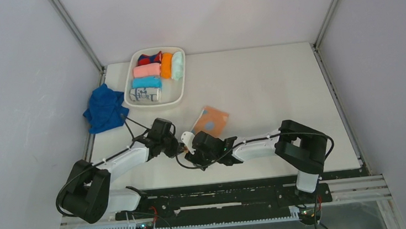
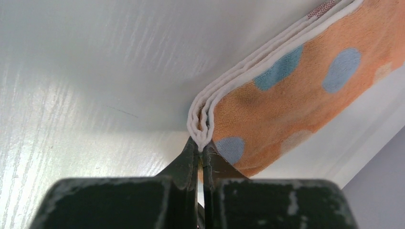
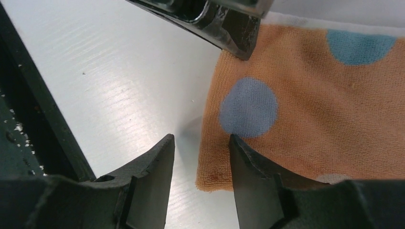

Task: Roll the towels
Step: Roll the towel at the center of the board.

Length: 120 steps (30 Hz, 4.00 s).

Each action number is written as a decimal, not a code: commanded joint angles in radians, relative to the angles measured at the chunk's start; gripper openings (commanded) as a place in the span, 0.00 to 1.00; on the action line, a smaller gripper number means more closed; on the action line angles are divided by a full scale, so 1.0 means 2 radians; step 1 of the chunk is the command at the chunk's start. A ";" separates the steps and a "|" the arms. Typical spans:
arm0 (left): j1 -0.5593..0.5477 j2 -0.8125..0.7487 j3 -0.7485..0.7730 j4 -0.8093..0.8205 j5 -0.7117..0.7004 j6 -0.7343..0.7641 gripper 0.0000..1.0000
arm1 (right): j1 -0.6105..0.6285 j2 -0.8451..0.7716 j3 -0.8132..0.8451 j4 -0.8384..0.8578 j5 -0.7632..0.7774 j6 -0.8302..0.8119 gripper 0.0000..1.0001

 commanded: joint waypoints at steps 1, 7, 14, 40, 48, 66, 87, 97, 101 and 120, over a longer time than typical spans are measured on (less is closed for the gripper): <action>0.004 -0.005 0.032 -0.012 0.015 -0.003 0.00 | 0.009 0.010 0.025 -0.006 0.030 -0.015 0.45; 0.032 -0.019 0.048 -0.047 0.007 0.012 0.00 | 0.012 0.009 0.026 -0.021 0.042 -0.018 0.44; 0.041 -0.014 0.045 -0.046 0.011 0.014 0.00 | 0.014 0.017 0.038 -0.029 0.041 -0.024 0.37; 0.048 -0.007 0.033 -0.011 0.009 -0.001 0.21 | -0.097 0.016 0.034 0.019 -0.275 0.117 0.00; 0.050 -0.058 0.004 -0.002 -0.001 0.007 0.46 | -0.164 0.059 -0.007 0.127 -0.374 0.240 0.00; 0.050 -0.157 -0.144 0.177 0.046 0.005 0.77 | -0.237 0.160 -0.018 0.185 -0.443 0.350 0.00; 0.049 -0.034 -0.169 0.321 0.075 -0.021 0.59 | -0.249 0.174 -0.014 0.175 -0.443 0.351 0.00; 0.049 0.014 -0.167 0.331 0.080 -0.029 0.53 | -0.248 0.173 -0.007 0.176 -0.447 0.359 0.00; 0.047 0.040 -0.168 0.331 0.077 -0.036 0.49 | -0.249 0.168 -0.006 0.175 -0.446 0.361 0.00; 0.045 0.060 -0.141 0.186 0.025 -0.046 0.29 | -0.207 -0.004 0.022 -0.044 -0.271 0.176 0.29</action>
